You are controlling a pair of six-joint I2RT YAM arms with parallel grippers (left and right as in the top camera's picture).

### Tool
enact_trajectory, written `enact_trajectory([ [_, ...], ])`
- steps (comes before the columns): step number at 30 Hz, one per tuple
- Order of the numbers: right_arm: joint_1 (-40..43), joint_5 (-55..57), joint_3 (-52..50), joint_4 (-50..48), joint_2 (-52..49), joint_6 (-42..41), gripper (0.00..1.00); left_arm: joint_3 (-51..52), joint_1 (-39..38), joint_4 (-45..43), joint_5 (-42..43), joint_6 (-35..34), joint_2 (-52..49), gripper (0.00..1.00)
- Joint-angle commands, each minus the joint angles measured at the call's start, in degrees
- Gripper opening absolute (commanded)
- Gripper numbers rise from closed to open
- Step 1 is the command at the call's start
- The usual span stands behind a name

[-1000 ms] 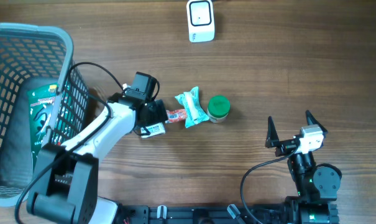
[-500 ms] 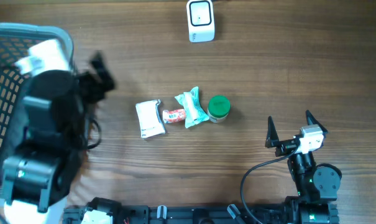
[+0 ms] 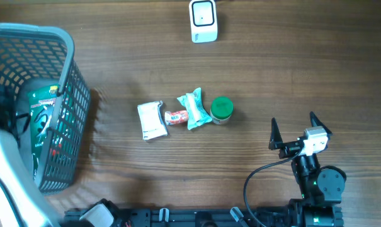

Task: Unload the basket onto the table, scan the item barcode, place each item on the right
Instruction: 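Reach the left gripper into the basket and grasp the green glove package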

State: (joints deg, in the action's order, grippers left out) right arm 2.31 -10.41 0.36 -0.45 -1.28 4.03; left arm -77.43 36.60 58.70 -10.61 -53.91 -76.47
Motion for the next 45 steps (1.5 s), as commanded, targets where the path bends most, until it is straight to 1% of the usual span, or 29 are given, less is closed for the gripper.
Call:
enact_trajectory([
  [1, -0.09, 0.31, -0.07, -0.28, 0.26, 0.44, 1.00, 0.00, 0.48, -1.60, 6.56, 21.44, -11.32, 1.00],
  [2, -0.09, 0.31, -0.07, -0.28, 0.26, 0.39, 1.00, 0.00, 0.48, -1.64, 6.56, 27.10, -15.10, 1.00],
  [3, -0.09, 0.31, -0.07, -0.28, 0.26, 0.42, 1.00, 0.00, 0.48, -1.64, 7.28, 29.64, -17.33, 1.00],
  [5, -0.09, 0.31, -0.07, -0.28, 0.26, 0.42, 1.00, 0.00, 0.48, -1.68, 12.04, 34.25, -22.75, 1.00],
  [7, -0.09, 0.31, -0.07, -0.28, 0.26, 0.44, 1.00, 0.00, 0.42, -1.68, 12.31, 37.27, -26.58, 1.00],
  [10, -0.09, 0.31, -0.07, -0.28, 0.26, 0.42, 1.00, 0.07, 0.26, 0.48, 12.31, 46.80, -31.76, 1.00],
  [11, -0.09, 0.31, -0.07, -0.28, 0.26, 0.42, 1.00, 0.17, 0.28, 0.70, 12.31, 47.74, -32.57, 1.00],
  [17, -0.09, 0.31, -0.07, -0.28, 0.26, 0.42, 1.00, 1.07, 0.26, -1.33, 12.31, 47.71, -33.18, 1.00],
  [23, -0.09, 0.31, -0.07, -0.28, 0.26, 0.44, 1.00, 9.03, 0.26, -8.28, 12.31, 47.45, -33.18, 1.00],
  [24, -0.09, 0.31, -0.07, -0.28, 0.26, 0.42, 1.00, 10.97, 0.26, -9.86, 12.31, 47.50, -33.18, 0.89],
  [25, -0.09, 0.31, -0.07, -0.28, 0.26, 0.44, 1.00, 11.19, 0.26, -9.86, 12.33, 47.50, -33.18, 0.52],
  [26, -0.09, 0.31, -0.07, -0.28, 0.26, 0.44, 1.00, 11.19, 0.26, -9.64, 12.35, 47.50, -33.18, 0.08],
  [27, -0.09, 0.31, -0.07, -0.28, 0.26, 0.44, 1.00, 11.06, 0.26, -9.11, 13.27, 47.52, -33.14, 0.04],
  [30, -0.09, 0.31, -0.07, -0.28, 0.26, 0.42, 1.00, 10.10, 0.26, -8.28, 16.68, 47.52, -33.05, 0.04],
  [31, -0.09, 0.31, -0.07, -0.28, 0.26, 0.44, 1.00, 8.96, 0.26, -7.37, 17.81, 47.52, -32.94, 0.04],
  [33, -0.09, 0.31, -0.07, -0.28, 0.26, 0.42, 1.00, 3.58, 0.26, -2.97, 18.95, 47.50, -32.41, 0.04],
  [34, -0.09, 0.31, -0.07, -0.28, 0.26, 0.44, 1.00, 0.09, 0.26, -0.24, 18.93, 47.50, -31.93, 0.04],
  [37, -0.09, 0.31, -0.07, -0.28, 0.26, 0.44, 1.00, -16.31, 0.26, 10.93, 18.95, 47.47, -29.73, 0.04],
  [40, -0.09, 0.31, -0.07, -0.28, 0.26, 0.42, 1.00, -31.56, 0.26, 18.23, 18.95, 47.45, -27.10, 0.04],
  [42, -0.09, 0.31, -0.07, -0.28, 0.26, 0.42, 1.00, -42.27, 0.26, 21.51, 19.17, 44.11, -24.44, 0.04],
  [43, -0.09, 0.31, -0.07, -0.28, 0.26, 0.42, 1.00, -46.75, 0.26, 22.25, 21.27, 41.51, -22.62, 0.04],
  [44, -0.09, 0.31, -0.07, -0.28, 0.26, 0.42, 1.00, -49.29, 0.26, 22.29, 25.66, 40.79, -20.74, 0.04],
  [45, -0.09, 0.31, -0.07, -0.28, 0.26, 0.42, 1.00, -50.62, 0.26, 21.75, 32.11, 40.81, -18.56, 0.04],
])
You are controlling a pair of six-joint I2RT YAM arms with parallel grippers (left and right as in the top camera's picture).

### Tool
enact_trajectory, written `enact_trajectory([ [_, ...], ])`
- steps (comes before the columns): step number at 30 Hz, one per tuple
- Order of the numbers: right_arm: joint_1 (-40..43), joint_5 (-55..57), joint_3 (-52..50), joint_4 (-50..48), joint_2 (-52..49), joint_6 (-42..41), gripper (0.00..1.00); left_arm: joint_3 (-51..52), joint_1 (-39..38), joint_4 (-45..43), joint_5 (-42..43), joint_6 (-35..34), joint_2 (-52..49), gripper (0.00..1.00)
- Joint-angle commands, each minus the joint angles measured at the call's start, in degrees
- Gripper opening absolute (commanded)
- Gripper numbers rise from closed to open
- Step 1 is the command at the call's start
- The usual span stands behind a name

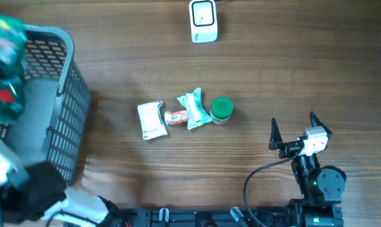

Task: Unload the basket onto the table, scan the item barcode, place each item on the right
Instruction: 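Reach the left gripper into the basket and grasp the green glove package, then carry the green glove package right and drop it beside the jar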

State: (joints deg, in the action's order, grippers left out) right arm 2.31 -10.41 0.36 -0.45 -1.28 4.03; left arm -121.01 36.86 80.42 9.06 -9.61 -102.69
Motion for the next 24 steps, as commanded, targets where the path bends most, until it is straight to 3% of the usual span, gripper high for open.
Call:
enact_trajectory([
  [1, -0.09, 0.31, -0.07, -0.28, 0.26, 0.42, 1.00, -7.26, -0.20, -0.83, 21.16, -3.48, 10.60, 0.04],
  [4, -0.09, 0.31, -0.07, -0.28, 0.26, 0.42, 1.00, -7.26, -3.43, 0.55, 31.19, -3.50, 15.67, 0.04],
  [10, -0.09, 0.31, -0.07, -0.28, 0.26, 0.42, 1.00, -5.79, -23.67, 11.10, 29.53, 4.13, 15.89, 0.04],
  [12, -0.09, 0.31, -0.07, -0.28, 0.26, 0.44, 1.00, -2.71, -30.91, 10.60, 27.17, 4.92, 14.71, 0.04],
  [20, -0.09, 0.31, -0.07, -0.28, 0.26, 0.44, 1.00, 20.79, -52.96, -8.94, 21.29, 3.37, 9.92, 0.04],
  [24, -0.09, 0.31, -0.07, -0.28, 0.26, 0.44, 1.00, 28.02, -61.57, -26.16, 21.31, -8.59, 7.06, 0.04],
])
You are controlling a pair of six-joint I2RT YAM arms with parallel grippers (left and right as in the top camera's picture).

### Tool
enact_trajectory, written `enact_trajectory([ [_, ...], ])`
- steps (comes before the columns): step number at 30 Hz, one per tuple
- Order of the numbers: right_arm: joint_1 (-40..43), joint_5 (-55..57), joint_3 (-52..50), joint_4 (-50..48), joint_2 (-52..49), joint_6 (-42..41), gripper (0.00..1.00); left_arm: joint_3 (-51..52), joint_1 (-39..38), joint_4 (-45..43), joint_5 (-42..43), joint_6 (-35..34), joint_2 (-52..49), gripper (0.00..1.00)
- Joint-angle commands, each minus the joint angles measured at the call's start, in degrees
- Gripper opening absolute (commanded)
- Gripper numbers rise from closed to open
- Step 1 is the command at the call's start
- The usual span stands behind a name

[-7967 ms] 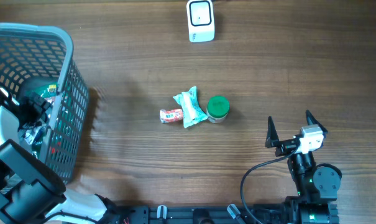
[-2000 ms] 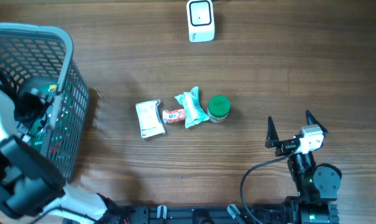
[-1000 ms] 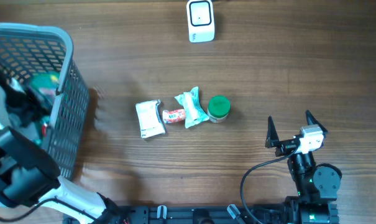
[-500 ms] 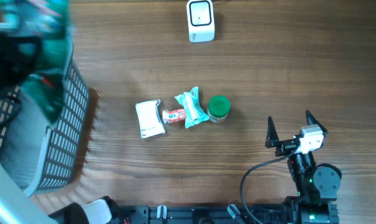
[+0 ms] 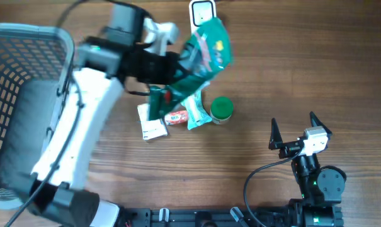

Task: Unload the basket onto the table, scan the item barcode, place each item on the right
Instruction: 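Carry the green glove package right and drop it beside the jar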

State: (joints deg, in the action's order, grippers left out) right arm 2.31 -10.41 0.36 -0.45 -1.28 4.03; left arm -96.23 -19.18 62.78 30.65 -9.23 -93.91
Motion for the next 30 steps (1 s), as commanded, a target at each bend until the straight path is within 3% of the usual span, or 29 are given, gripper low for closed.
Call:
enact_trajectory([
  [1, -0.09, 0.31, -0.07, -0.28, 0.26, 0.44, 1.00, 3.45, -7.50, -12.22, -0.28, -11.13, -2.49, 0.04],
  [4, -0.09, 0.31, -0.07, -0.28, 0.26, 0.39, 1.00, 3.45, -12.90, -22.77, -0.31, -20.61, -5.09, 0.04],
  [6, -0.09, 0.31, -0.07, -0.28, 0.26, 0.44, 1.00, 3.45, -16.72, -31.56, -0.33, -31.63, -8.17, 0.04],
  [9, -0.09, 0.31, -0.07, -0.28, 0.26, 0.42, 1.00, 3.45, -20.15, -36.11, -5.62, -45.77, -13.33, 0.04],
  [11, -0.09, 0.31, -0.07, -0.28, 0.26, 0.42, 1.00, 3.45, -21.81, -38.69, -6.51, -50.73, -17.00, 0.04],
  [30, -0.09, 0.31, -0.07, -0.28, 0.26, 0.44, 1.00, 3.45, -27.96, -39.78, -22.51, -53.35, -25.40, 0.04],
])
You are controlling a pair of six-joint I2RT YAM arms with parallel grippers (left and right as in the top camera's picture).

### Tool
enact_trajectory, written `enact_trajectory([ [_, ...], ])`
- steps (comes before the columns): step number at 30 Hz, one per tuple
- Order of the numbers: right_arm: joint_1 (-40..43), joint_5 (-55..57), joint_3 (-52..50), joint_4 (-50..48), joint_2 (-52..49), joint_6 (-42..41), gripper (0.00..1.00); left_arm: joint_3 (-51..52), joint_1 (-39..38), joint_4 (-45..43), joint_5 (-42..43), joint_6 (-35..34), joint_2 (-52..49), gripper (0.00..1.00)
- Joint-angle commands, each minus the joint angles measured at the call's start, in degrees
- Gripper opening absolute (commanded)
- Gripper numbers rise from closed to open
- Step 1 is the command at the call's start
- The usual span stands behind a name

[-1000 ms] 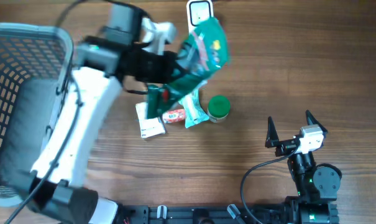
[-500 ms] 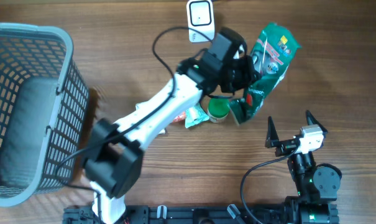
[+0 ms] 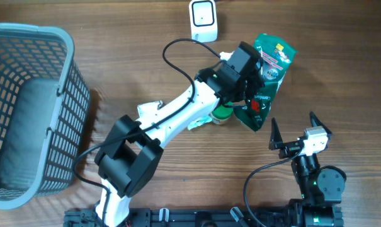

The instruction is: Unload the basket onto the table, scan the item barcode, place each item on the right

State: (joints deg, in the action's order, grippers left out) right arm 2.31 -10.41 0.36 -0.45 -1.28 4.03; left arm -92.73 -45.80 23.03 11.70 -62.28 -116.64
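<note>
A green snack bag (image 3: 266,79) hangs over the table right of centre, with my left gripper (image 3: 252,74) shut on its left side. The left arm stretches from the front edge across the table to it. The white barcode scanner (image 3: 203,20) stands at the back edge, to the upper left of the bag. My right gripper (image 3: 295,128) rests open near the front right, below the bag, with nothing between its fingers. The arm hides part of the small items under it.
A grey mesh basket (image 3: 26,113) fills the left side. A green-lidded jar (image 3: 222,113) and a white packet (image 3: 151,112) show beside the left arm at mid-table.
My left gripper has moved right with the green bag, from just below the scanner to right of centre. The right arm has not moved.
The green bag lay in the basket with my left arm reaching in. Then the bag was held above the basket's left rim. Then it hung near the scanner at mid-table. Now it is held further right, past the scanner.
</note>
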Motion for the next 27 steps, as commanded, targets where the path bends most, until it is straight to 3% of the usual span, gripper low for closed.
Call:
enact_trajectory([
  [1, -0.09, 0.31, -0.07, -0.28, 0.26, 0.44, 1.00, -0.04, -1.62, -0.02, -4.15, -0.33, -2.89, 0.04],
  [2, -0.09, 0.31, -0.07, -0.28, 0.26, 0.42, 1.00, -0.04, -1.75, -0.11, -4.33, -0.31, -2.99, 0.06],
  [3, -0.09, 0.31, -0.07, -0.28, 0.26, 0.42, 1.00, -0.04, -1.90, -0.28, -4.31, -0.31, -2.99, 0.18],
  [4, -0.09, 0.31, -0.07, -0.28, 0.26, 0.44, 1.00, -0.07, -1.92, -0.57, -4.31, -0.31, -2.99, 0.24],
  [6, -0.09, 0.31, -0.07, -0.28, 0.26, 0.42, 1.00, -0.07, -1.81, -1.66, -4.33, 0.42, -2.97, 0.26],
  [8, -0.09, 0.31, -0.07, -0.28, 0.26, 0.42, 1.00, -0.63, -0.09, -4.17, -4.81, 5.51, -2.10, 0.38],
  [11, -0.09, 0.31, -0.07, -0.28, 0.26, 0.44, 1.00, -1.49, 2.47, -4.15, -5.77, 6.99, -0.59, 0.40],
  [13, -0.09, 0.31, -0.07, -0.28, 0.26, 0.44, 1.00, -2.69, 4.31, -4.17, -5.79, 13.33, 2.25, 0.40],
  [15, -0.09, 0.31, -0.07, -0.28, 0.26, 0.42, 1.00, -5.57, 5.42, -3.41, -6.88, 24.83, 6.14, 0.44],
  [19, -0.09, 0.31, -0.07, -0.28, 0.26, 0.44, 1.00, -15.37, 5.42, 1.46, -27.65, 46.58, 17.20, 0.55],
  [23, -0.09, 0.31, -0.07, -0.28, 0.26, 0.42, 1.00, -17.81, 5.60, 1.57, -49.57, 65.22, 26.82, 0.73],
  [25, -0.09, 0.31, -0.07, -0.28, 0.26, 0.42, 1.00, -17.81, 6.16, 3.74, -56.50, 70.44, 30.05, 0.81],
  [27, -0.09, 0.31, -0.07, -0.28, 0.26, 0.42, 1.00, -17.75, 6.78, 8.00, -57.96, 70.88, 32.96, 0.85],
])
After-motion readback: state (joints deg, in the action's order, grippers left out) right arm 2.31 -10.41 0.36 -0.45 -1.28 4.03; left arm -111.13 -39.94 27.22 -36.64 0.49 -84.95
